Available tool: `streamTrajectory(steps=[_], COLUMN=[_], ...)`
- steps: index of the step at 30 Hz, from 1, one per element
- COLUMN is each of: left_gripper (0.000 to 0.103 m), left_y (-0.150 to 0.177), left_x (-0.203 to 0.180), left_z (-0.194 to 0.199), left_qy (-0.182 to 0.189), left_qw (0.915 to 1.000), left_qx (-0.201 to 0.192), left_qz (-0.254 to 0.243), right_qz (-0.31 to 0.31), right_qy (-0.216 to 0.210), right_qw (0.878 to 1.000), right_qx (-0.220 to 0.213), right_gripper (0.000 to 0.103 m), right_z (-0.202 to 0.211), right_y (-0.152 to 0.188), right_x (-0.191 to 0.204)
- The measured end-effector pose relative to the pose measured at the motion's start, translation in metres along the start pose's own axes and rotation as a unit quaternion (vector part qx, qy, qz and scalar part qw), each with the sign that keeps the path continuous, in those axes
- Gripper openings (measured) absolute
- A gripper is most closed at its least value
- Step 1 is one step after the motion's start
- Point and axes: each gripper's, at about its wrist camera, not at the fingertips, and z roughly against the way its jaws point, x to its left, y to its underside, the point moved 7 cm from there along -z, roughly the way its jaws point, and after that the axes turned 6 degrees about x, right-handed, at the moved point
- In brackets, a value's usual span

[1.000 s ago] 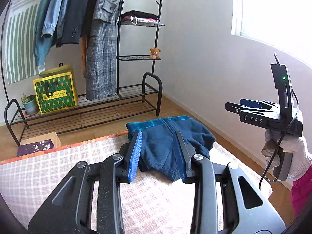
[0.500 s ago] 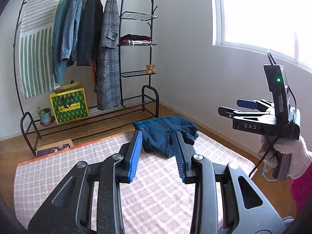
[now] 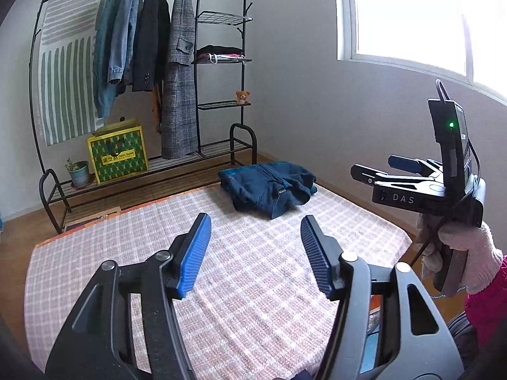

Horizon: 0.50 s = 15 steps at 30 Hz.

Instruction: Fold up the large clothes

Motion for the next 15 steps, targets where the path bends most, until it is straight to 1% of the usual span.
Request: streamTrajectory(steps=[1, 3, 5, 7, 9, 11, 13, 15], left_gripper=[0.071, 0.075, 0.084, 0.087, 0.091, 0.096, 0.097, 0.101], left_y=[0.003, 0.011, 0.017, 0.023, 0.029, 0.034, 0.040, 0.044], left_x=[0.001, 0.002, 0.005, 0.008, 0.010, 0.011, 0.011, 0.011], left_z=[-0.001, -0.003, -0.007, -0.011, -0.015, -0.020, -0.025, -0.029], left_qy=[-0.001, -0.003, 0.002, 0.004, -0.001, -0.011, -0.014, -0.019], left_qw=[1.0000, 1.0000, 0.9998, 0.9996, 0.9996, 0.9997, 0.9997, 0.9994], left_qx=[-0.001, 0.001, 0.005, 0.008, 0.009, 0.011, 0.019, 0.027], left_qz=[0.000, 0.006, 0.017, 0.025, 0.025, 0.018, 0.010, 0.009], right_qz=[-0.001, -0.006, -0.009, -0.011, -0.012, -0.009, -0.002, 0.005], right_qy=[0.004, 0.010, 0.009, 0.014, 0.022, 0.022, 0.023, 0.031], right_qw=[1.000, 1.000, 1.000, 1.000, 1.000, 1.000, 1.000, 0.999], right_qx=[-0.002, -0.002, -0.001, -0.004, -0.004, 0.004, 0.009, 0.008], right_gripper=[0.093, 0.095, 0.100, 0.103, 0.103, 0.103, 0.103, 0.103], right_z=[-0.002, -0.007, -0.011, -0.016, -0.022, -0.029, -0.035, -0.039], right_y=[0.003, 0.011, 0.017, 0.023, 0.028, 0.033, 0.037, 0.040], right_x=[0.000, 0.000, 0.000, -0.001, -0.001, 0.000, 0.002, 0.004])
